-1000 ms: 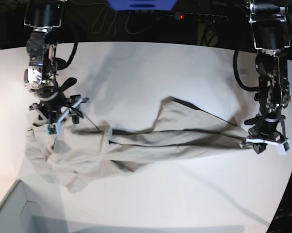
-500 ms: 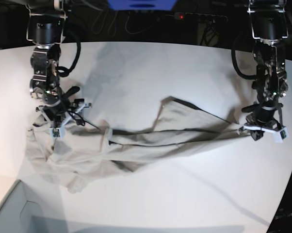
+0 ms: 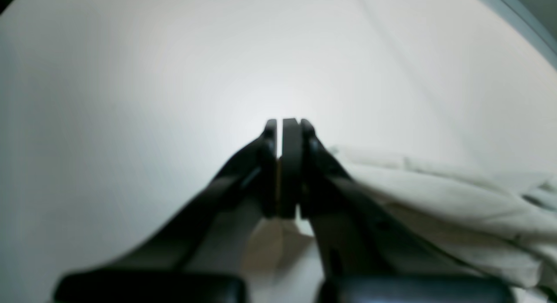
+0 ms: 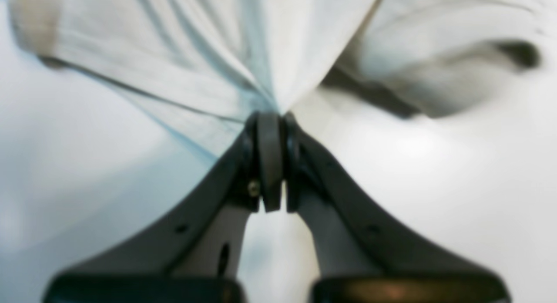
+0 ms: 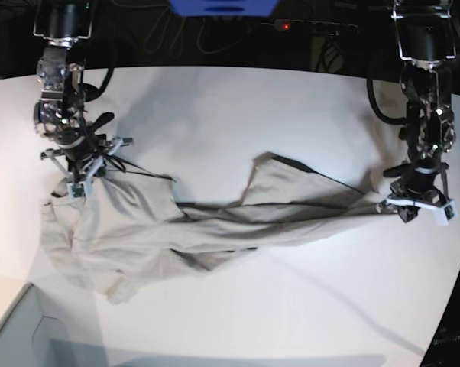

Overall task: Layout the t-shirt on the table in an organized manner, then fold the t-shirt properly
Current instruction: 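Lift the held shirt edge with both grippers and swing it over the table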

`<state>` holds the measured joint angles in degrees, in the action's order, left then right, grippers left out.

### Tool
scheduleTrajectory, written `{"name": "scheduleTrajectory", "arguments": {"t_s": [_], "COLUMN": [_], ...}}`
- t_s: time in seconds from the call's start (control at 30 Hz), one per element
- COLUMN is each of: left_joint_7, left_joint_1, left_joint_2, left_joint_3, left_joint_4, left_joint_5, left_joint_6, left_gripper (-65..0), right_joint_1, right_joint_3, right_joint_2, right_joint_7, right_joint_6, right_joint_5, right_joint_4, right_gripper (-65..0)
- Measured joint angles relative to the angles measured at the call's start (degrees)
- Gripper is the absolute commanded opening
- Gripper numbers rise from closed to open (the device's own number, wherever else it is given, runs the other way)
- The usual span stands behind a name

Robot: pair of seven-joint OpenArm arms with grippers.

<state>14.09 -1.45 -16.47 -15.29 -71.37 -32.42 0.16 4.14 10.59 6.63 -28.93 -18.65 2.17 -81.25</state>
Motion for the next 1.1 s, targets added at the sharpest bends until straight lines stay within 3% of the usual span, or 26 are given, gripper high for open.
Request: {"name": "scheduleTrajectory", "arguments": {"t_s": [0.2,0.33,0.5,0.63,0.7,0.83,1.1], "left_joint_7": [0.7,0.7,0.9,-0.2,0.4,0.7,0.2], "left_joint_1": [-1.5,-3.2,-9.9,-16.2,-19.6,-26.5,-44.1], "left_joint_2": [0.3,0.1,-2.3,-3.2,-3.5,-2.9,-2.6], "left_joint_3": [-5.1,-9.1,-10.6,-10.4,-7.4,-1.6,10.3], "left_joint_4": [-9.6,-16.6,-20.2,-17.0,-13.5,-8.2,7.3], "left_joint_5": [0.0,0.0,-0.2,-0.1,0.1,0.0,-0.3], "left_joint_6": [0.0,0.0,-0.5,-0.1,0.9,-0.1,-0.6], "left_gripper": [-64.8,-64.8,-64.8,-64.7,-64.7,-64.6,-64.6], "right_joint_1": [0.2,-1.1,-8.7,-14.4,-18.9,-27.4,-49.2], "right_joint_3": [0.9,3.7,4.9,4.7,4.0,3.5,3.5], "right_joint_2": [0.6,0.5,2.4,2.1,2.4,2.3,5.0], "right_joint_7": [-2.7,-4.0,-3.9,-4.8,-4.6,-4.1,-3.6], "right_joint_6": [-0.5,-0.6,-0.6,-0.8,-1.0,-1.0,-0.9], "right_joint_5": [-1.0,-0.7,-1.3,-1.3,-1.4,-1.4,-1.3], "right_joint_4": [-26.8,-35.1,-34.4,-32.8,-31.8,-27.6,-1.7], "right_gripper": [-65.0,-65.0,-65.0,-65.0,-65.0,-65.0,-65.0]}}
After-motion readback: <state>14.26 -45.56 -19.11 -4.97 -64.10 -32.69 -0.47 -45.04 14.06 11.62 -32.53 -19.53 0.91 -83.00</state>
